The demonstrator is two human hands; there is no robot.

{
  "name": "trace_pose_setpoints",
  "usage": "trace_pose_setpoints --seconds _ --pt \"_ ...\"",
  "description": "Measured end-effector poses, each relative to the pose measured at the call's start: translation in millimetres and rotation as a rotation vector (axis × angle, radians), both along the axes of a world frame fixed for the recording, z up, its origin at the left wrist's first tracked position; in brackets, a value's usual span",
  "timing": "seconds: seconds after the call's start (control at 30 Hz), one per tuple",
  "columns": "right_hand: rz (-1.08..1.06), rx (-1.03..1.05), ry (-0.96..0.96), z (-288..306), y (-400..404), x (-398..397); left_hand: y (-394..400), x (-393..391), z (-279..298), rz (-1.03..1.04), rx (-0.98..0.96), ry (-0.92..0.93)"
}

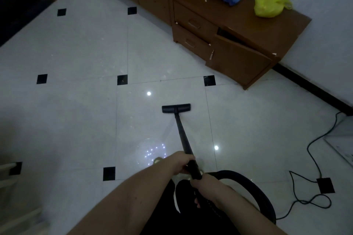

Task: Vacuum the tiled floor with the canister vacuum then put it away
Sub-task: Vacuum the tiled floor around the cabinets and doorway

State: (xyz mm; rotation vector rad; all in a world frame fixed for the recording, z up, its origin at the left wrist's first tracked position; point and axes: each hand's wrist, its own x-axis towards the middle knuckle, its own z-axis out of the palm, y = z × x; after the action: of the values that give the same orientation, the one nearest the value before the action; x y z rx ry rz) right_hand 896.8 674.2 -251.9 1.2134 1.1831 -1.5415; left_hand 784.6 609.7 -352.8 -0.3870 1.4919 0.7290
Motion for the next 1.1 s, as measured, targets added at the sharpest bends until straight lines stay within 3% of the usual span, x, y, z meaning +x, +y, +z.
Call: trace_pose_setpoints --seconds 0.5,1.1 --pt "0.091 0.151 0.026 -9 26 -134 33 -130 -26 -0.011 0.02 0.024" --pt "-0.02 0.141 -0.019 -28 30 -271 47 -267 -49 -0.035 0.021 0.06"
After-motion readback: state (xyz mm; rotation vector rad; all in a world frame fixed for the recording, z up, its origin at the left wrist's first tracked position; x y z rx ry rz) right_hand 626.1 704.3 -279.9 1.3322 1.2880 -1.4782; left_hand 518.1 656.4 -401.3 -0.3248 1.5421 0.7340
